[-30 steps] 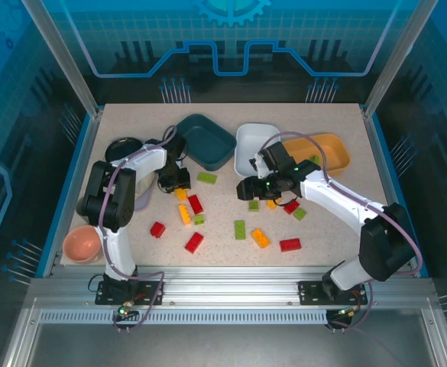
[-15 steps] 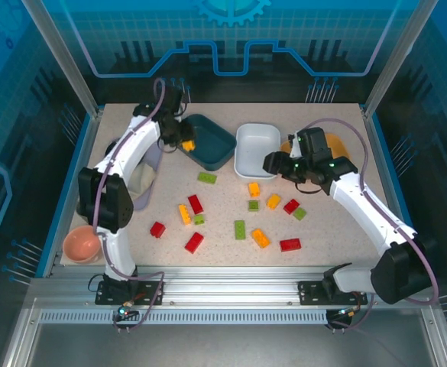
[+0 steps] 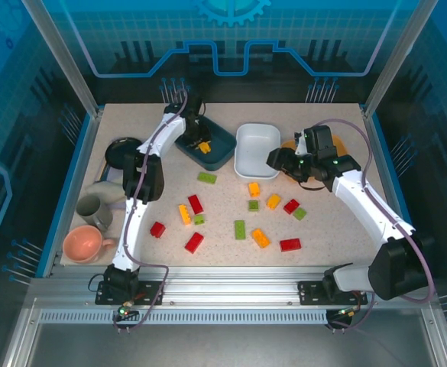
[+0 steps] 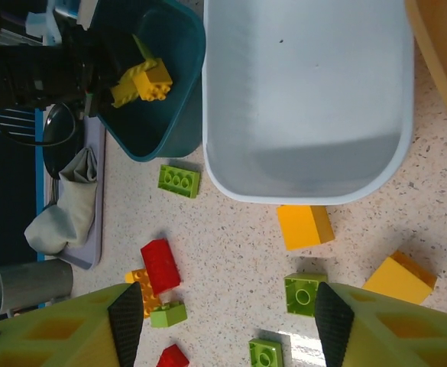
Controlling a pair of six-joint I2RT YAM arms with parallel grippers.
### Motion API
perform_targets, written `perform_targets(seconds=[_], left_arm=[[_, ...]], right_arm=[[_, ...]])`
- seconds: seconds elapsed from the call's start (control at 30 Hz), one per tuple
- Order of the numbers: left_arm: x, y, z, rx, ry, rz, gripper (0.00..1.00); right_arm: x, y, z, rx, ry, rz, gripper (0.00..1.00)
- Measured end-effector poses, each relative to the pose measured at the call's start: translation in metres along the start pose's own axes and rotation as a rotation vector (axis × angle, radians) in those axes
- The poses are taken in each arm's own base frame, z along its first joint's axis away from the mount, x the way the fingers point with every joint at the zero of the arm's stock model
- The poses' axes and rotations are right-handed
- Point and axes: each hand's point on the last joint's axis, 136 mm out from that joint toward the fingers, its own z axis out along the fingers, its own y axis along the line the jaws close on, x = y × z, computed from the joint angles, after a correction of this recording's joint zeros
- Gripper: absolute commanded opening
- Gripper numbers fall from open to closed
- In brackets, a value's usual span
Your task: Sort the legos into containers by color
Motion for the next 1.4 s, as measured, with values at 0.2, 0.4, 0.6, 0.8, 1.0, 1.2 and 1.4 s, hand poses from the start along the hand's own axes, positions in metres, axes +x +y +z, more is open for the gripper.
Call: perform_targets(seconds=[0.2,0.4,0.6,0.8,1.0,1.2,1.4], left_arm=[[-0.005,-0.01,-0.01,0.033,-0.015,-0.028,0.71],[-0.003,-0.03,-0.056,0.09,-0.052,-0.006,0.74],[0.072,-0.066,-0.146,0.231,-0.051,0.12,0.75],[0.21,-0.063,-0.179,0.38,0.094,0.309,0.78],[0.291,-0.017,-0.177,0.415,0.209,0.393,0.8],[0.31,-0.006,-0.202,0.5,0.182,0.433,0.83],[0.306,-0.015,-0.208,0.539,0.152,0.442,0.82]], right_arm=[[0.012,-0.022,-0.006,0.11,0.05,0.019,0.62],[0.049,-0.081,-0.024,0.335,0.147,0.13,0.63],[0.112,-0.116,-0.043,0.5,0.332,0.305,0.67],[0.18,-0.143,-0.043,0.552,0.417,0.582,0.69],[0.204,-0.153,-0.027,0.557,0.373,0.788,0.69],[0.21,-0.163,-0.01,0.556,0.326,0.91,0.65],[0.202,-0.165,0.006,0.539,0.302,0.941,0.51]])
